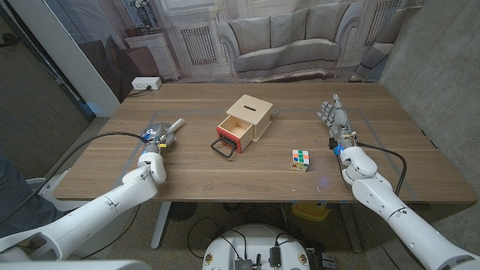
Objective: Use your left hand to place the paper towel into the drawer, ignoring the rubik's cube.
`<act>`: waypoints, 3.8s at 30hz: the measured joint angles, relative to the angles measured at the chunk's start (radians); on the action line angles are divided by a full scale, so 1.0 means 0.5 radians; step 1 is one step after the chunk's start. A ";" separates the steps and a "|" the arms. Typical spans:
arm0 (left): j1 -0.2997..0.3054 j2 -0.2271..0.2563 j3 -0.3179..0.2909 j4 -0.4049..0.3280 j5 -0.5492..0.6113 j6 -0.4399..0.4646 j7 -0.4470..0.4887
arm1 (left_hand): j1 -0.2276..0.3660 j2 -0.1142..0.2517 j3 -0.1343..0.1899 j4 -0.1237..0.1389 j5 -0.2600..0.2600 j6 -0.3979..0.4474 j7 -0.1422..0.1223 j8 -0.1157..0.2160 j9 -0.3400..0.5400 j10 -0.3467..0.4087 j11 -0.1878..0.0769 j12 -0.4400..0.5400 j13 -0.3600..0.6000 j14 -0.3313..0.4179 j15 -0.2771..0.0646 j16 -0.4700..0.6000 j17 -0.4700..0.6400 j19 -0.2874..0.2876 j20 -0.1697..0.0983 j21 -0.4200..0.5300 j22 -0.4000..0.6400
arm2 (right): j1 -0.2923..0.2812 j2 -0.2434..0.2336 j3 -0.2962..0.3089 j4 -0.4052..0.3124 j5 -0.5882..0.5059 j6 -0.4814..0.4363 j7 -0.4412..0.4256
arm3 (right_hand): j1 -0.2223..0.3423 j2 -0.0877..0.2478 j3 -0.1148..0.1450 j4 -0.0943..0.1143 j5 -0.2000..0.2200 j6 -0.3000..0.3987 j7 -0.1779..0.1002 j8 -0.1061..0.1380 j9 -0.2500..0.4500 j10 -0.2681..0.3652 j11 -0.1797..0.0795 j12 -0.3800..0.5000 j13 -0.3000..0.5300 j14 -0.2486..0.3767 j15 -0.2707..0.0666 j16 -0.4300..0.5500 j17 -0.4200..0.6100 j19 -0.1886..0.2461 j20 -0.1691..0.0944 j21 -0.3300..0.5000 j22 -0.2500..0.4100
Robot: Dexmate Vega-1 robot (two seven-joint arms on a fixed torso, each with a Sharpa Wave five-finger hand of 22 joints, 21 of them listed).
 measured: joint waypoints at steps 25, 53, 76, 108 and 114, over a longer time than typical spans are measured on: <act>0.057 0.009 -0.049 -0.133 0.018 0.039 0.057 | 0.087 0.004 0.091 0.037 -0.064 0.320 0.014 0.093 0.009 0.292 0.007 0.024 0.024 0.296 -0.056 0.023 0.009 0.269 -0.058 0.083 0.014 | -0.013 -0.022 0.021 0.000 0.020 0.027 0.039 | 0.008 0.008 -0.009 -0.008 0.000 0.000 0.000 0.001 0.000 0.000 0.000 0.000 0.000 0.000 0.000 0.000 0.000 0.000 0.000 -0.012 0.000; 0.090 0.028 -0.129 -0.288 0.069 0.071 0.114 | 0.078 0.012 0.137 0.050 -0.072 0.431 0.004 0.132 0.003 0.413 0.000 0.033 0.042 0.435 -0.093 0.023 0.008 0.337 -0.089 0.109 0.015 | -0.112 -0.033 0.083 -0.078 0.034 0.113 0.024 | 0.008 0.008 -0.008 -0.008 0.000 0.000 0.000 0.001 0.000 0.007 -0.007 0.000 0.000 0.000 0.000 0.000 0.000 0.021 0.000 -0.027 0.000; 0.113 0.067 -0.175 -0.352 0.116 -0.095 0.141 | 0.045 -0.005 0.143 0.073 -0.071 0.438 -0.004 0.132 0.009 0.424 -0.011 0.023 0.061 0.442 -0.100 -0.001 0.008 0.337 -0.089 0.109 0.015 | -0.225 -0.041 0.139 -0.179 0.019 0.155 -0.051 | 0.008 0.008 -0.008 -0.008 0.000 0.007 0.007 0.001 0.000 0.007 -0.007 0.000 0.011 0.007 0.007 0.000 0.000 0.021 0.000 -0.042 0.000; 0.046 0.033 -0.205 -0.225 0.197 -0.630 0.192 | 0.003 -0.025 0.145 0.091 -0.071 0.445 -0.011 0.131 0.008 0.423 -0.010 -0.014 0.070 0.439 -0.097 -0.031 0.018 0.315 -0.075 0.109 0.015 | -0.359 -0.034 0.205 -0.288 -0.027 0.207 -0.155 | 0.008 0.019 -0.017 -0.017 0.000 0.007 0.007 0.001 0.000 0.007 -0.007 -0.008 0.011 0.007 0.007 0.000 0.000 0.021 0.000 -0.065 0.000; 0.032 0.022 -0.204 -0.216 0.229 -0.710 0.189 | -0.012 -0.025 0.145 0.091 -0.071 0.445 -0.011 0.131 0.008 0.423 -0.010 -0.030 0.070 0.434 -0.093 -0.039 0.018 0.311 -0.079 0.109 0.015 | -0.389 -0.024 0.223 -0.304 -0.034 0.226 -0.172 | 0.008 0.019 -0.017 -0.017 0.000 0.007 0.007 0.001 0.000 0.008 -0.007 -0.008 0.011 0.007 0.007 0.000 0.000 0.032 0.011 -0.065 0.000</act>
